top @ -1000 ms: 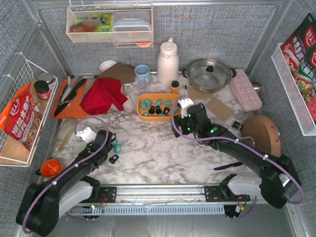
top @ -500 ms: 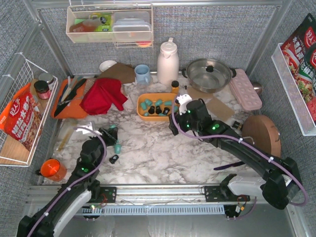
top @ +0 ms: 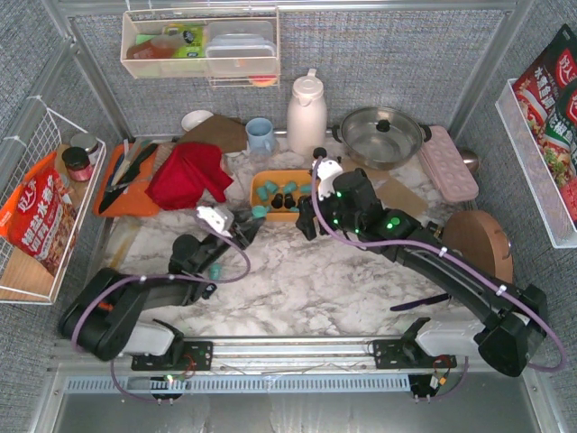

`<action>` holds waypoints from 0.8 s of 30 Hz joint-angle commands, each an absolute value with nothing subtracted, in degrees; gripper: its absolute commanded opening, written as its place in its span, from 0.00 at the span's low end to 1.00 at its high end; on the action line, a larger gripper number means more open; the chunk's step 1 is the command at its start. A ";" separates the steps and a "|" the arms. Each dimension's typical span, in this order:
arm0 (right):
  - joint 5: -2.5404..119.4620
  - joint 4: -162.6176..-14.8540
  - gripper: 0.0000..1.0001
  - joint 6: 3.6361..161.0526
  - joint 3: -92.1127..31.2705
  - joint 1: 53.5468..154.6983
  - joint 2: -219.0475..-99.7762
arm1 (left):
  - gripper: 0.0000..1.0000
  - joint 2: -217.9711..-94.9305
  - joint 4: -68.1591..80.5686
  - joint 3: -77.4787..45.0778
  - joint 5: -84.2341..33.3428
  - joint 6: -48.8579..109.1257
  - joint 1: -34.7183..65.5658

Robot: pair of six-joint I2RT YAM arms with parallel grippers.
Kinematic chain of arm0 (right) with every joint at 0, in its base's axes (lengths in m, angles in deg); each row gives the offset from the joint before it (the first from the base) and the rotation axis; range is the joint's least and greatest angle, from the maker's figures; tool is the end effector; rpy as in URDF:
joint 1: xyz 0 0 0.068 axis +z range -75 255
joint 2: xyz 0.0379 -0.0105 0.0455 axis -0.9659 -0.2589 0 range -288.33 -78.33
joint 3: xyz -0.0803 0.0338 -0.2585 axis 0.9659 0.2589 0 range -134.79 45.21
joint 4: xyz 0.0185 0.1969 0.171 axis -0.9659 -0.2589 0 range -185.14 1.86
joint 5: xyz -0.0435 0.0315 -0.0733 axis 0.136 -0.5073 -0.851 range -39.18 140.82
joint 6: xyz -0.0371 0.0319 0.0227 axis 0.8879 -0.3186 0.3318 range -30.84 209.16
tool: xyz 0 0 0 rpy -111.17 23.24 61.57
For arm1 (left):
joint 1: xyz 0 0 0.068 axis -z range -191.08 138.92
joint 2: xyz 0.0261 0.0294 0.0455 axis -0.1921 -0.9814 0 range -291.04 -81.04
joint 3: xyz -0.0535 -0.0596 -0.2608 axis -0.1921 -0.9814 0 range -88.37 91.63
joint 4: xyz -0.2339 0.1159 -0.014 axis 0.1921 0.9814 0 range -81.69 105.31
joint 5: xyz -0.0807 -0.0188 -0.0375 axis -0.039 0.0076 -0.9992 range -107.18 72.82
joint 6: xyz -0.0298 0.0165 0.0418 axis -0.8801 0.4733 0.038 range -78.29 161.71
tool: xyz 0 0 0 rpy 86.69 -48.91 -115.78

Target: Mix the coffee capsules in the storage basket

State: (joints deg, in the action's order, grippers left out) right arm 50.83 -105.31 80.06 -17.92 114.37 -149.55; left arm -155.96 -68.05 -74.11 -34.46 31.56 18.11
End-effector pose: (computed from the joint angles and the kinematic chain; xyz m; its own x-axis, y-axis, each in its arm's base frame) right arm 0.2203 0.1809 0.3416 -0.4261 -0.1451 -0.8930 -0.5744 0.8060 0.1431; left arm 0.1935 -0.1203 0.2135 0.1065 -0.2524 -0.9618 0.7457 0.6601 -0.0906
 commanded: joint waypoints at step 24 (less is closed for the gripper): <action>55.57 -100.20 0.63 65.09 -18.44 115.16 -153.13 | 0.44 -175.38 -84.43 -63.31 -49.62 56.13 29.75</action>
